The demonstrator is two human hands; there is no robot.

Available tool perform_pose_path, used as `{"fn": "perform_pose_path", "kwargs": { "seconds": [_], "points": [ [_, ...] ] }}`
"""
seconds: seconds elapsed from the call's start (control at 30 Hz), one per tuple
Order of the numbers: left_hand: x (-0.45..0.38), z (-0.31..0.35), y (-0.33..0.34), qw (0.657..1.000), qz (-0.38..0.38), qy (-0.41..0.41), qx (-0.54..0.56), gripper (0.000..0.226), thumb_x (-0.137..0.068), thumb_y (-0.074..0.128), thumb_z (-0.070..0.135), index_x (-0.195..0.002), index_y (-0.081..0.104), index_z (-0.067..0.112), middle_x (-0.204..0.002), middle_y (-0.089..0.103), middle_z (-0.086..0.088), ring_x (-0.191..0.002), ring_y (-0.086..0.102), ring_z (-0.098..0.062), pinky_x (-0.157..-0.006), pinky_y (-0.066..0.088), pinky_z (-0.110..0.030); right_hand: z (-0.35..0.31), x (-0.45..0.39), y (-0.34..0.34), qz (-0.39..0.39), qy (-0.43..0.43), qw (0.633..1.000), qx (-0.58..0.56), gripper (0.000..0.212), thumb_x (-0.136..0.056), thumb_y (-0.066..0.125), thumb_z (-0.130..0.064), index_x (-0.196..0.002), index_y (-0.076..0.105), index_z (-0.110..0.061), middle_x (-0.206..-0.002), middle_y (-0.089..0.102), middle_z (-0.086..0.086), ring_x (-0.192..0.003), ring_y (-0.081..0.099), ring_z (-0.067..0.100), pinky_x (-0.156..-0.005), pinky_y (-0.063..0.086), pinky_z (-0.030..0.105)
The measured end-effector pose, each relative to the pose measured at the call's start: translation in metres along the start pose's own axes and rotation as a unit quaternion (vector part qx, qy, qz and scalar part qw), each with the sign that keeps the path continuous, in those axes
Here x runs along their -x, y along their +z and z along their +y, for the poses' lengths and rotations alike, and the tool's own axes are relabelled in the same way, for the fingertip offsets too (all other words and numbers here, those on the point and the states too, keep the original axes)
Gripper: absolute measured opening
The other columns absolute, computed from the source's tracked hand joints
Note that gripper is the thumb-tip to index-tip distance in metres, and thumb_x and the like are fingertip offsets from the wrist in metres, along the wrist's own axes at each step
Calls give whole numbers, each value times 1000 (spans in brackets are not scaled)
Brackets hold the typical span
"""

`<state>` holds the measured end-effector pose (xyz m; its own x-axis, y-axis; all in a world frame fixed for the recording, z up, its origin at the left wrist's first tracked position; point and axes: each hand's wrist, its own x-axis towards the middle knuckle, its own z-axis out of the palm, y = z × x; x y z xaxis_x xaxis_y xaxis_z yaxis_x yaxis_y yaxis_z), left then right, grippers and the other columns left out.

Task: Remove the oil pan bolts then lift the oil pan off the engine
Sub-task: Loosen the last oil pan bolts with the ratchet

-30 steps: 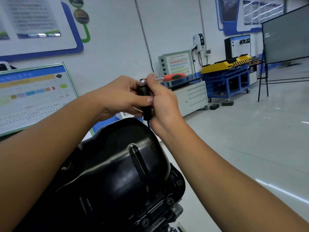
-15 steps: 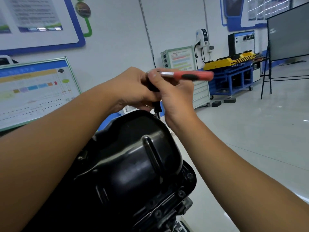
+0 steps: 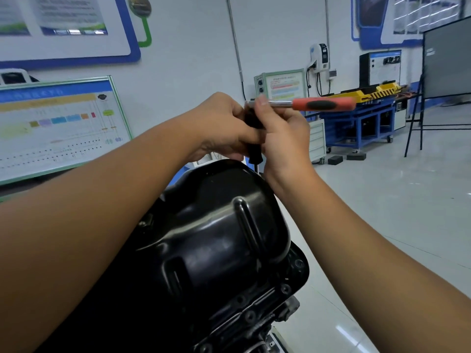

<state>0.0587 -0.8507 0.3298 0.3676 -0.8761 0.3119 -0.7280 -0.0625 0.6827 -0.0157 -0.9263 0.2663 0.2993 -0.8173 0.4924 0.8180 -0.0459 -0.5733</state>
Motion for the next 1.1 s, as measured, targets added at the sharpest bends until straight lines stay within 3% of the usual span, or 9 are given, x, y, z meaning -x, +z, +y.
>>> {"fn": "perform_pose_path", "kwargs": {
  "seconds": [0.1, 0.23, 0.33, 0.43, 0.5, 0.6, 0.73, 0.93, 1.1],
  "points": [
    [0, -1, -1, 1000, -22, 11, 19, 20, -88, 78, 7, -105, 72, -1, -82, 75, -11, -81, 77, -25, -77, 64, -42, -2, -2, 1, 17, 14, 1000, -6, 13, -99, 68, -11, -97, 68, 2, -79, 74, 6, -70, 74, 15, -66, 61, 29],
    [0, 1, 1, 1000, 4, 17, -13, 25, -84, 76, 5, -108, 74, -1, -89, 78, -18, -78, 78, -25, -71, 65, -37, -3, 3, 0, 12, -27, 999, 21, 15, -87, 78, 1, -94, 65, -2, -80, 72, 5, -69, 73, 10, -67, 59, 25],
    [0, 2, 2, 999, 30, 16, 6, 26, -79, 85, 10, -89, 67, -7, -72, 72, -16, -73, 78, -28, -69, 66, -39, -7, 0, 3, 25, 35, 999, 28, 15, -99, 69, -17, -93, 70, -4, -77, 75, 2, -66, 73, 9, -59, 57, 26],
    [0, 1, 2, 1000, 17, 18, 15, 32, -86, 81, 11, -106, 67, -10, -77, 75, -11, -77, 78, -26, -76, 65, -45, -11, -3, 5, 31, 80, 996, 0, 23, -103, 64, -21, -84, 68, -8, -66, 72, -2, -57, 70, 10, -55, 57, 27],
    [-1, 1, 1, 1000, 22, 22, 4, 26, -87, 78, 7, -109, 70, -5, -84, 77, -15, -78, 79, -26, -76, 65, -46, -10, -1, 7, 24, 58, 998, 6, 11, -96, 73, -12, -92, 68, -2, -74, 75, 5, -66, 75, 16, -62, 63, 36],
    [-3, 0, 0, 999, 45, 22, -13, 21, -81, 75, 3, -101, 74, -3, -86, 77, -20, -78, 78, -28, -77, 65, -47, -6, 5, 10, 29, 27, 999, 13, 22, -85, 81, -1, -100, 65, 1, -98, 74, 21, -91, 76, 36, -81, 63, 55],
    [-2, 0, 0, 1000, 15, 16, 15, 28, -80, 83, 14, -100, 74, -2, -81, 77, -12, -82, 79, -25, -76, 65, -40, -7, 0, 11, 48, 39, 998, 1, 16, -99, 69, -14, -94, 70, 2, -84, 75, 12, -74, 74, 24, -81, 64, 45],
    [-5, 4, 6, 999, 45, 26, -15, 18, -79, 65, -3, -91, 75, 5, -74, 75, -12, -68, 76, -24, -77, 64, -50, -3, 4, 7, 35, -7, 999, 37, 25, -84, 81, -1, -100, 63, -4, -101, 75, 23, -92, 77, 35, -82, 63, 57],
    [-4, 4, 5, 1000, 29, 12, -1, 22, -80, 68, -2, -100, 74, 3, -84, 76, -17, -73, 77, -27, -72, 65, -45, -3, 0, 8, 29, 26, 999, 35, 21, -98, 71, -23, -92, 73, -3, -89, 79, 12, -83, 78, 24, -79, 65, 43]
  ]
}}
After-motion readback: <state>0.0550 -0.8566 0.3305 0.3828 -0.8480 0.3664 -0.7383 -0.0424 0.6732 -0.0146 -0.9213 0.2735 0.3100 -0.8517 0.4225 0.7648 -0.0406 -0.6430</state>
